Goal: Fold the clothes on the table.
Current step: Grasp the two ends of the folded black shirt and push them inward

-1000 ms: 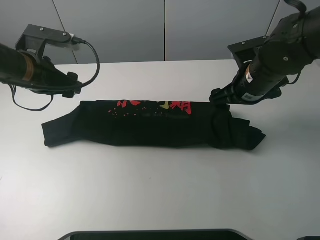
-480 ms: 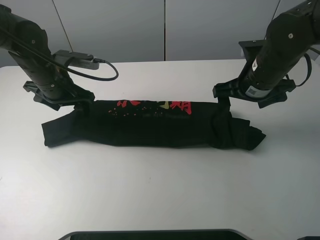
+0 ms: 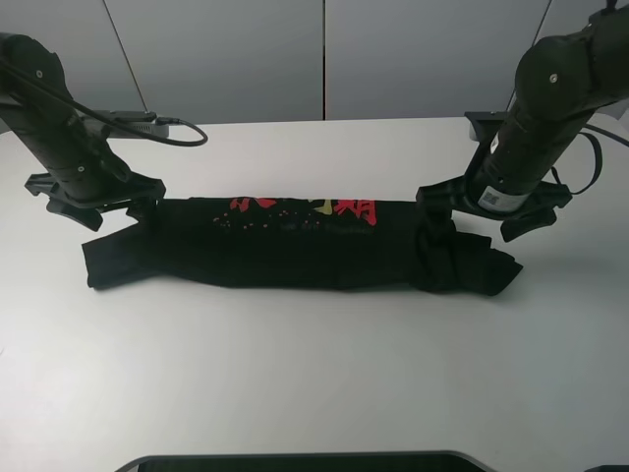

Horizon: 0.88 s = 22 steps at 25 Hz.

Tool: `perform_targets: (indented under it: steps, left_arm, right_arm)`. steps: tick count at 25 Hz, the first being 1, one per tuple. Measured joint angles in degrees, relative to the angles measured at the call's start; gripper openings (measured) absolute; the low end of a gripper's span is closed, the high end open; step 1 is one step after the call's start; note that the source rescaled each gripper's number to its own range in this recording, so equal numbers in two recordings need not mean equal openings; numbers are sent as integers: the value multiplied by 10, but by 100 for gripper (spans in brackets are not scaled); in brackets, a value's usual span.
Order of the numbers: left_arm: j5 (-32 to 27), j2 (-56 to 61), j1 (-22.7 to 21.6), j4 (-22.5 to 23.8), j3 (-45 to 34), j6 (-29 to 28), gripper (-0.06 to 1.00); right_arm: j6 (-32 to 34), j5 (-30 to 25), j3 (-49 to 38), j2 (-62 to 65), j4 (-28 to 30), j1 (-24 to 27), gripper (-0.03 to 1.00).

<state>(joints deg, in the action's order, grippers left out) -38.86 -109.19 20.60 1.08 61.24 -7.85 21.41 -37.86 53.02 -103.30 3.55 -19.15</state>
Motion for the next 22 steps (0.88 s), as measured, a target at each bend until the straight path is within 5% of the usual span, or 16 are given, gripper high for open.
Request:
perform_targets:
  steps: [22]
  left_arm:
    - [13,-61,0,-6,6,7,97]
  right_arm:
    - [2,16,34,-98,-28,2,100]
